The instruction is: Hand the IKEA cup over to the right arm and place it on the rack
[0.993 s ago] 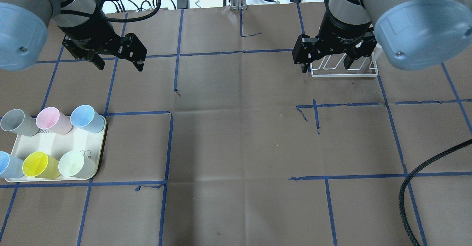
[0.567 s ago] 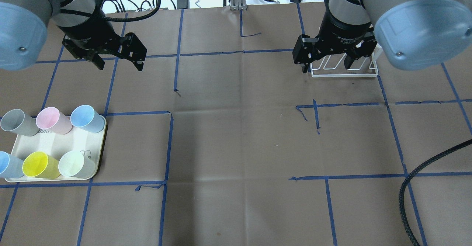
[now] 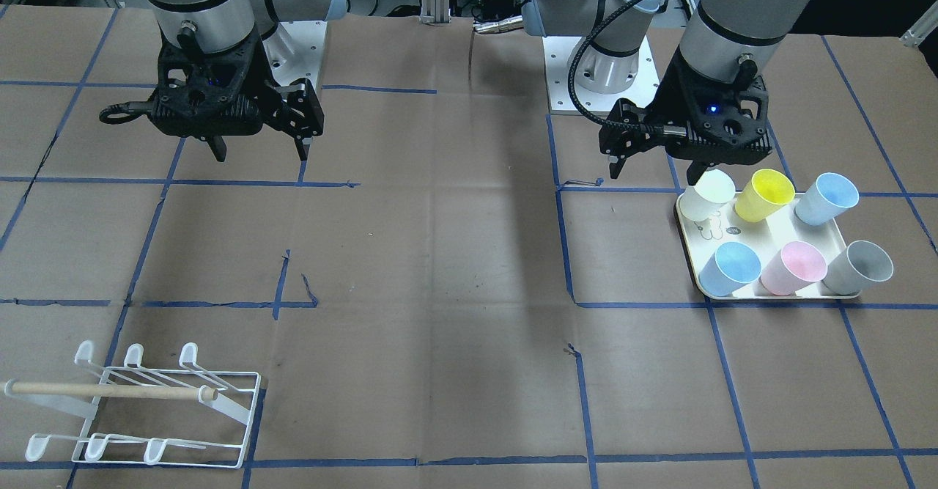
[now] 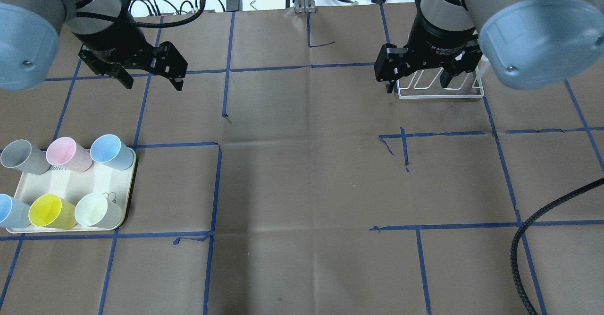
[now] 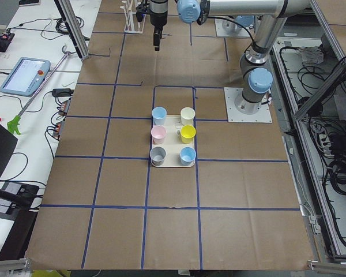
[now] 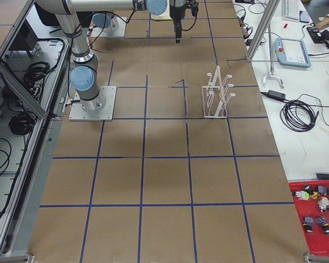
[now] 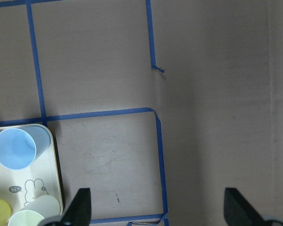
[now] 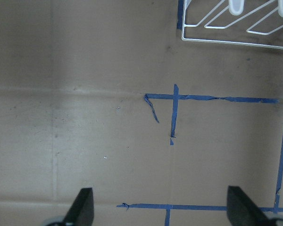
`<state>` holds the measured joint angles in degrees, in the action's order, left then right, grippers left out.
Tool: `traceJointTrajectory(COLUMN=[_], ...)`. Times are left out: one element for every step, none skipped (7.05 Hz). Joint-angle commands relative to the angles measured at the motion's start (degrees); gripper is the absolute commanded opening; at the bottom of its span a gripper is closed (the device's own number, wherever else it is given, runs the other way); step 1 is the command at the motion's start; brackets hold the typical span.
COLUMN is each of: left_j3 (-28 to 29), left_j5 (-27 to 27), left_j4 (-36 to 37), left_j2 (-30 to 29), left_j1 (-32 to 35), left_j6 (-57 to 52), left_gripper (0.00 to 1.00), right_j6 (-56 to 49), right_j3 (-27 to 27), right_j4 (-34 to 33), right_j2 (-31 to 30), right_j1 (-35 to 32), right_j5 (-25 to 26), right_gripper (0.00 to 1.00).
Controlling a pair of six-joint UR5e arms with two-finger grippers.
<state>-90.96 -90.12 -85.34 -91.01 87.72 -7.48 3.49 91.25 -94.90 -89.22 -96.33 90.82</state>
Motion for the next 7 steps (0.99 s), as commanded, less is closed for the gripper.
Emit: traceJointTrajectory(left_j3=[-0.79,-1.49,-1.76,-1.85,-2.81,-5.17,-7.98], left_j5=[0.12,0.12,0.12,-0.05,-0.05,-0.05,0.04], left_j4=[0.09,1.65,2.80,2.73,2.64,2.72,2.90], left_j2=[1.00,1.44,1.36,1.18,1.62,2.41,3.72], left_j1=[0.00,0.00,0.00,-0.78,-2.44,-5.85,-11.98], left_j6=[-0.42,-0.60,-0.69,-1.48,-4.96,-7.26,-13.03], left_gripper=[1.00,1.00,1.00,1.00,1.00,1.00,1.00], right_j6=[0.03,0.03,0.03,-0.06,0.03,-0.06,-0.06], right_j3=[-0.02,-0.02,-0.02,-0.02,0.07,0.07,0.16], right_j4=[-0.02,-0.02,-0.02,-0.02,0.06,0.07,0.24], right_j2=[-0.07,-0.07,-0.07,-0.07,-0.07,0.01,0.10], right_j1=[0.00,0.00,0.00,0.00,0.00,0.00,0.00], right_j5=[-0.03,-0.12,-0.03,-0.03,-0.03,-0.03,0.14], right_gripper=[1.00,1.00,1.00,1.00,1.00,1.00,1.00])
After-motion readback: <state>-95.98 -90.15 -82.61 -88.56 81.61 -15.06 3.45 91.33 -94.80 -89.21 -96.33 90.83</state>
